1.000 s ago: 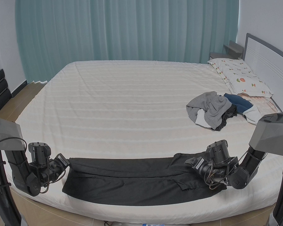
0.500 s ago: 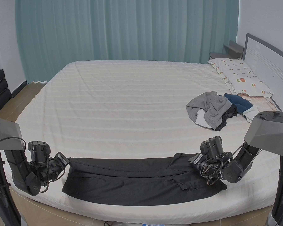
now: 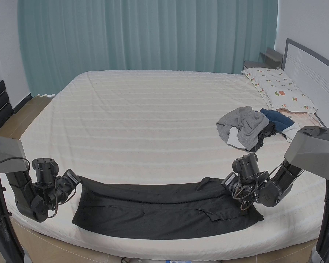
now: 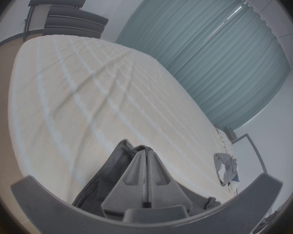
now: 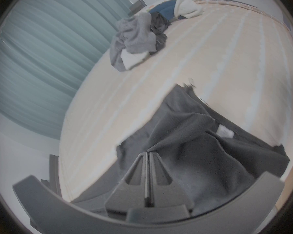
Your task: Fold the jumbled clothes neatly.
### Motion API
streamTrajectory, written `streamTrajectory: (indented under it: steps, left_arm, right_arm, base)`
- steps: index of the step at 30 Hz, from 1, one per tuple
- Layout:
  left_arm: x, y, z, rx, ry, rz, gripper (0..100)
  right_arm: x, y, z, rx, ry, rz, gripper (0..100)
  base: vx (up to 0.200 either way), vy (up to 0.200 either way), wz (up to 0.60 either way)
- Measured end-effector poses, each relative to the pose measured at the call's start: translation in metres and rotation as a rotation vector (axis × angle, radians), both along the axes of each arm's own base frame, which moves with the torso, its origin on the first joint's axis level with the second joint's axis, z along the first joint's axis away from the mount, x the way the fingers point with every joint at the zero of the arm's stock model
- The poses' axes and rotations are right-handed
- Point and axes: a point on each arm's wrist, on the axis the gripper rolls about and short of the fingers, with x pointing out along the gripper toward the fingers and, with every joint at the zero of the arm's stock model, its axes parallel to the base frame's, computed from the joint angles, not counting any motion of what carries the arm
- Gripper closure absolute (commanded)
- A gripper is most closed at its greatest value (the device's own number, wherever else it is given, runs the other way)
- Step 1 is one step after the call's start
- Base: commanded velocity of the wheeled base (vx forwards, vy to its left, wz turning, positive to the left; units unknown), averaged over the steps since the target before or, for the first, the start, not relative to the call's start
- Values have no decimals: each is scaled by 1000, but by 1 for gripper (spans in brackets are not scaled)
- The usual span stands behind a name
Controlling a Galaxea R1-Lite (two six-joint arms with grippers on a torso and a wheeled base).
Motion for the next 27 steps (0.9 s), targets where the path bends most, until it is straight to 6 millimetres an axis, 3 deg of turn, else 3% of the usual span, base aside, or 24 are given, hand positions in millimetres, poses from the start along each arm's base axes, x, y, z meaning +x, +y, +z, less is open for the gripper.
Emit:
streamTrajectory:
  steps: [5, 9, 21, 27]
  left_arm:
    - [14, 4, 11, -17, -70, 22, 100]
    - [14, 6, 14, -38, -82, 34, 100]
    - [-26, 6, -8, 55, 1, -20, 100]
    - [-45, 5, -31, 95, 84, -48, 100]
  right_arm:
    - [24, -6, 24, 60, -220, -25, 100]
    - [28, -12, 28, 56, -295, -26, 100]
    - [-15, -32, -14, -117, -158, 67, 100]
    - [-31, -36, -27, -163, -133, 112, 100]
  base:
    - [0, 0, 0]
    - [0, 0, 0]
    - [0, 0, 0]
    - [0, 0, 0]
